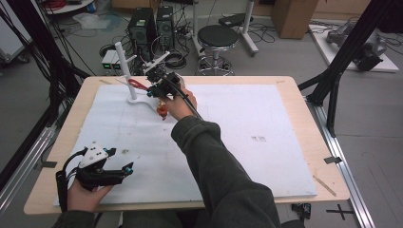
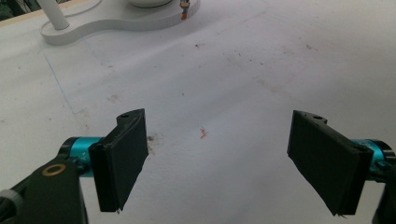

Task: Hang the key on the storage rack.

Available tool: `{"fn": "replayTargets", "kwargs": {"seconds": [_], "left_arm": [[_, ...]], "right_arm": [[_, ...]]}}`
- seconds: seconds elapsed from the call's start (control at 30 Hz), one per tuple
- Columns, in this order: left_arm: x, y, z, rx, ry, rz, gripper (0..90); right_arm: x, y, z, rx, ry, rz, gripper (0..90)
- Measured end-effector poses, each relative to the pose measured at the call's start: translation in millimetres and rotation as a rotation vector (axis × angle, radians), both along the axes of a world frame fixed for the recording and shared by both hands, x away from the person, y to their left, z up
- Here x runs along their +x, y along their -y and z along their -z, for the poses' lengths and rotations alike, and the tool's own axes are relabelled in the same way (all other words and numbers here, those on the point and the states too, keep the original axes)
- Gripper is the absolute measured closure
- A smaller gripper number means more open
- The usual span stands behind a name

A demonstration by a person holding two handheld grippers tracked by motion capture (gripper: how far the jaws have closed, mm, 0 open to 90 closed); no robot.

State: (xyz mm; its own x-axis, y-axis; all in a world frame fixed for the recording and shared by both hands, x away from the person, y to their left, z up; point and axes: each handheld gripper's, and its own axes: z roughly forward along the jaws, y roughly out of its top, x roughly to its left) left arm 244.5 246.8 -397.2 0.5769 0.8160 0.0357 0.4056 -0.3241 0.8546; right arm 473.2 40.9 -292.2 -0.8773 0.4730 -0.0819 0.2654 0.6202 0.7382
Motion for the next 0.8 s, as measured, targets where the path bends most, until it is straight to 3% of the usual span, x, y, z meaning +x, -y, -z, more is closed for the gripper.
{"fn": "replayTargets", "kwargs": {"seconds": [0.3, 0.8], "left_arm": [[2.5, 1.5, 0.5, 0.005, -0.002, -0.001, 20.6], [0.6, -1.7, 0.3, -0.005, 0.002, -0.012, 20.6]], "right_arm": [[7.1, -11.6, -1.5, -0.013, 0.004, -0.003, 85.7], [16.9, -41.9, -9.9, -0.056, 0.05, -0.016, 85.7]]}}
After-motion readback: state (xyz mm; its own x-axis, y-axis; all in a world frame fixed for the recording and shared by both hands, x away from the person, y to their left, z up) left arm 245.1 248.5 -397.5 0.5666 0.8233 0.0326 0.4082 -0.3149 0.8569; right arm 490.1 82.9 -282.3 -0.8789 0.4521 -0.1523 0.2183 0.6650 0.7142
